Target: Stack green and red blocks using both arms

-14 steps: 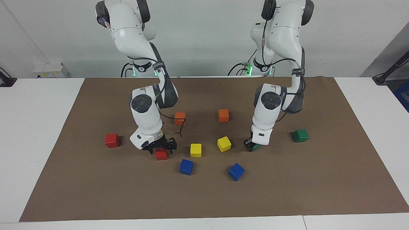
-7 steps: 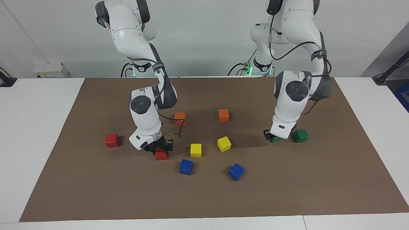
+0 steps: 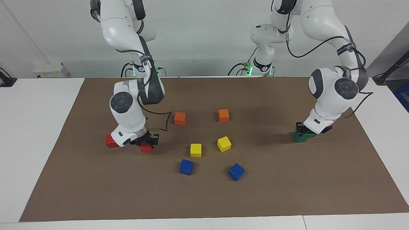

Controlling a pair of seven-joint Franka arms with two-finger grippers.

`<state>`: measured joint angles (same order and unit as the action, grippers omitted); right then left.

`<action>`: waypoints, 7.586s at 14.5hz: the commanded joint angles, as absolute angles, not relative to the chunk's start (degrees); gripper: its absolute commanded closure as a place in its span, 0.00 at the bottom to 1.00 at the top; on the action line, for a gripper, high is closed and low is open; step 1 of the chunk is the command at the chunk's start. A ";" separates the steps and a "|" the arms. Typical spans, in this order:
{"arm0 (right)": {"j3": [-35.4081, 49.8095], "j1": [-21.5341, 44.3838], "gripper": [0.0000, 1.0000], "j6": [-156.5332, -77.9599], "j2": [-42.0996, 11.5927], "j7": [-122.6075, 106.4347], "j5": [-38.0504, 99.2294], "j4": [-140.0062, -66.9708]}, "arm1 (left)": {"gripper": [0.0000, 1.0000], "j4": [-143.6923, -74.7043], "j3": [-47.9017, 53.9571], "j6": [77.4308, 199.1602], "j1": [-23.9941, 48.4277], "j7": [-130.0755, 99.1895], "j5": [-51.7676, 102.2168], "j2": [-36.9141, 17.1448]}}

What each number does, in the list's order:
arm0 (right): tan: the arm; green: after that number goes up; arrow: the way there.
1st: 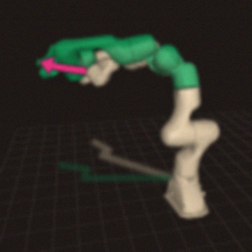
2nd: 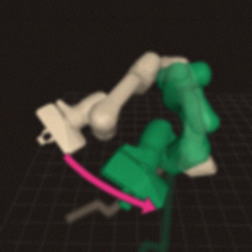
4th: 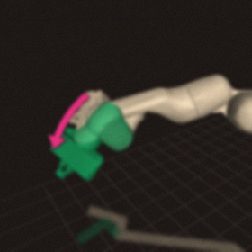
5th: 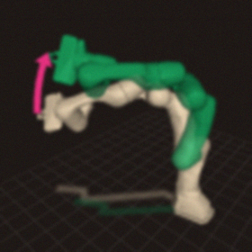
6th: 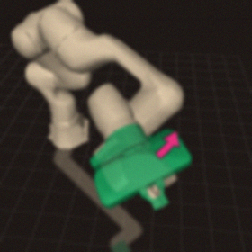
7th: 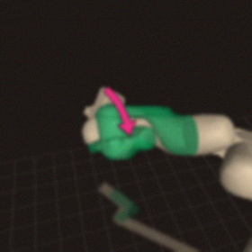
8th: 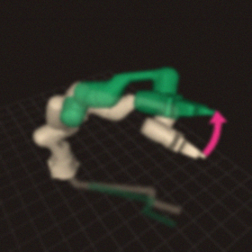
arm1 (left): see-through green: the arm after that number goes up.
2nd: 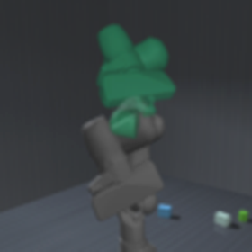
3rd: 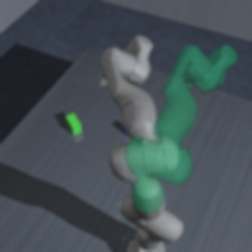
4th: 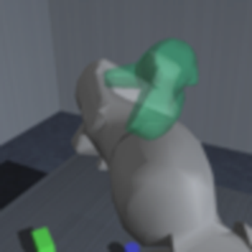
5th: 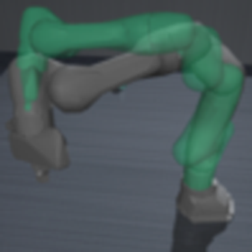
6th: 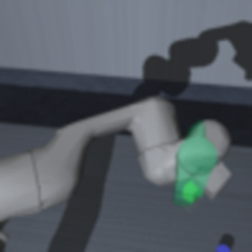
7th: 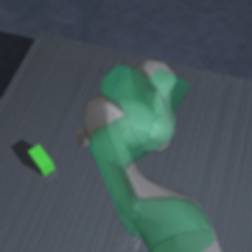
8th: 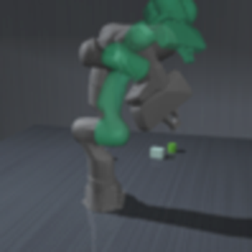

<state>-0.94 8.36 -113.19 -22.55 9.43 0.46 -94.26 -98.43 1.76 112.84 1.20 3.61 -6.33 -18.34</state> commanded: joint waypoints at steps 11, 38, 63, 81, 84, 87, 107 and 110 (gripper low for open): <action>-0.26 -5.10 1.00 -115.92 -8.35 -10.46 0.09 -109.42 | 1.00 -105.02 2.02 119.53 -3.08 6.06 -0.26 -16.96; -0.26 -5.71 1.00 -128.32 -12.75 -14.77 0.00 -113.47 | 0.00 -103.19 1.85 113.49 -3.87 5.45 -0.35 -10.56; -0.09 -5.98 1.00 -127.62 -11.95 -11.95 0.18 -116.01 | 0.00 -96.86 2.72 89.21 -1.67 5.45 -0.35 3.17; -0.18 -5.80 0.00 -128.23 -11.69 -11.08 0.18 -116.46 | 0.00 -95.01 2.02 88.77 -0.79 5.45 -0.53 0.17; -0.18 -5.80 0.00 -127.62 -11.69 -10.46 0.18 -116.19 | 0.00 -95.01 2.02 88.77 -0.97 5.45 -0.53 0.61; -0.09 -5.63 0.00 -125.43 -11.43 -10.37 0.79 -114.18 | 0.00 -95.01 2.02 88.68 -1.05 5.45 -0.53 0.79; 0.70 -5.10 0.00 -82.97 4.22 -5.19 1.14 -91.41 | 0.00 -95.01 2.02 88.68 -1.05 5.45 -0.53 0.79; 0.62 -5.01 0.00 -82.18 4.39 -4.92 1.05 -91.41 | 0.00 -95.01 2.02 88.68 -1.05 5.45 -0.53 0.79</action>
<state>0.14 -4.30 -83.66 5.03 -6.06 0.74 -92.90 -95.51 2.40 89.48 -1.16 5.07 -0.85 0.35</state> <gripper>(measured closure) 0.000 0.000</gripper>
